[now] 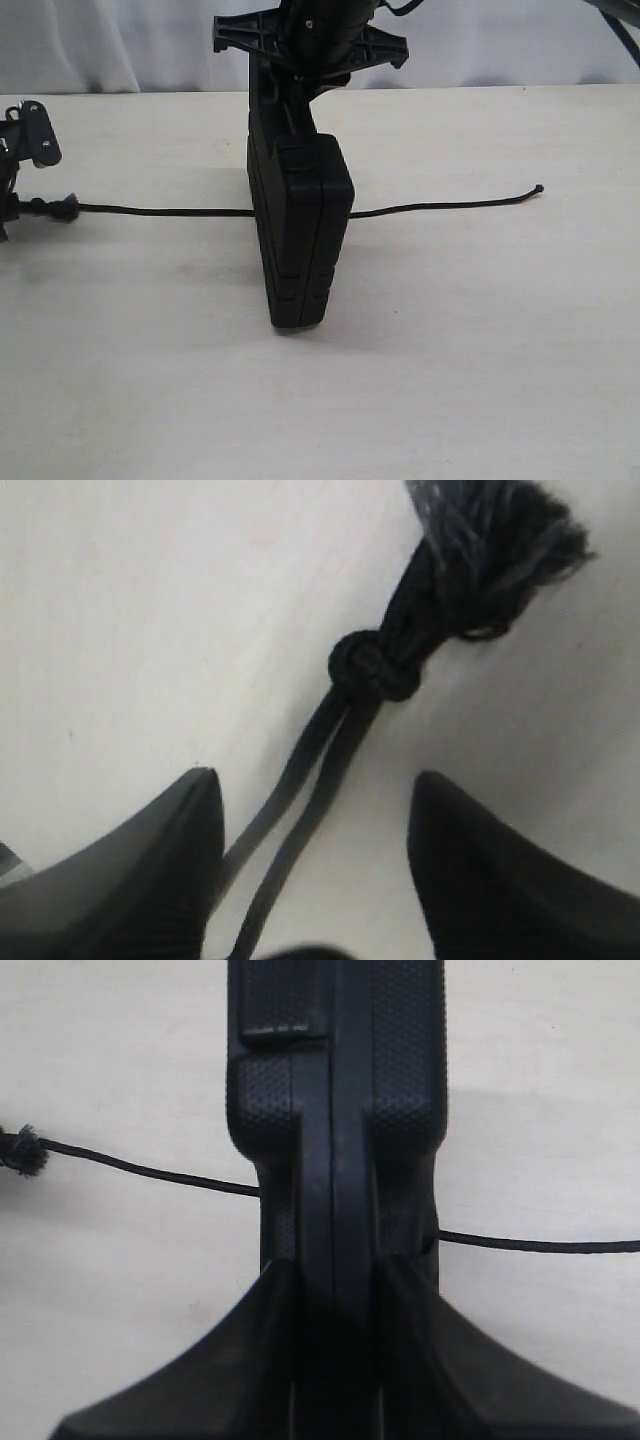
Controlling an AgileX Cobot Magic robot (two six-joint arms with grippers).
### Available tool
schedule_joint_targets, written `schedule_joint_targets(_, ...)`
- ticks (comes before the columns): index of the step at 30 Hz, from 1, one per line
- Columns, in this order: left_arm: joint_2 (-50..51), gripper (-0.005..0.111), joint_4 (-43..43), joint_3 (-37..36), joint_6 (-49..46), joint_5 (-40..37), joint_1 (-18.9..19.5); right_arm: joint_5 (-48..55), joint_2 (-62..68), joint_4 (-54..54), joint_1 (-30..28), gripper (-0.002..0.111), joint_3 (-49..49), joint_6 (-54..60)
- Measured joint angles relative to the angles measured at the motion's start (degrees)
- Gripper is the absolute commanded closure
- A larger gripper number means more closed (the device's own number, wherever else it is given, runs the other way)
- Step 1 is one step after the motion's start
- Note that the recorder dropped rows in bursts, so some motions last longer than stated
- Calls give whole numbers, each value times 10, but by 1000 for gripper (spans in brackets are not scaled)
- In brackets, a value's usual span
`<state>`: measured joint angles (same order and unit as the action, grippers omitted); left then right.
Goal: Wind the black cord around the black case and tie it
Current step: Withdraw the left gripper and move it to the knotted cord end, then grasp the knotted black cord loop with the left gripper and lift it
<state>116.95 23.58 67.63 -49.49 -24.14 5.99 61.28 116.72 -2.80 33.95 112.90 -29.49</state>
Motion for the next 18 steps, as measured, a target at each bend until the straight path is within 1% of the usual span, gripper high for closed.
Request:
schedule_joint_targets(4,32,63,2,6,2,25,6,0,0,0,0,104,0,0)
schedule_joint_targets(6,40,79,3,11,2,35,6,0,0,0,0,104,0,0)
schedule_joint_targets(7,41,95,3,12,2,35,6,0,0,0,0,104,0,0)
schedule_joint_targets(9,43,107,-12,13,2,15,6,0,0,0,0,104,0,0)
schedule_joint_targets(13,41,107,-77,17,2,-47,6,0,0,0,0,104,0,0)
schedule_joint_targets(15,42,107,-134,21,2,-81,6,0,0,0,0,104,0,0)
schedule_joint_targets(18,34,107,-236,24,2,-157,7,0,0,0,0,104,0,0)
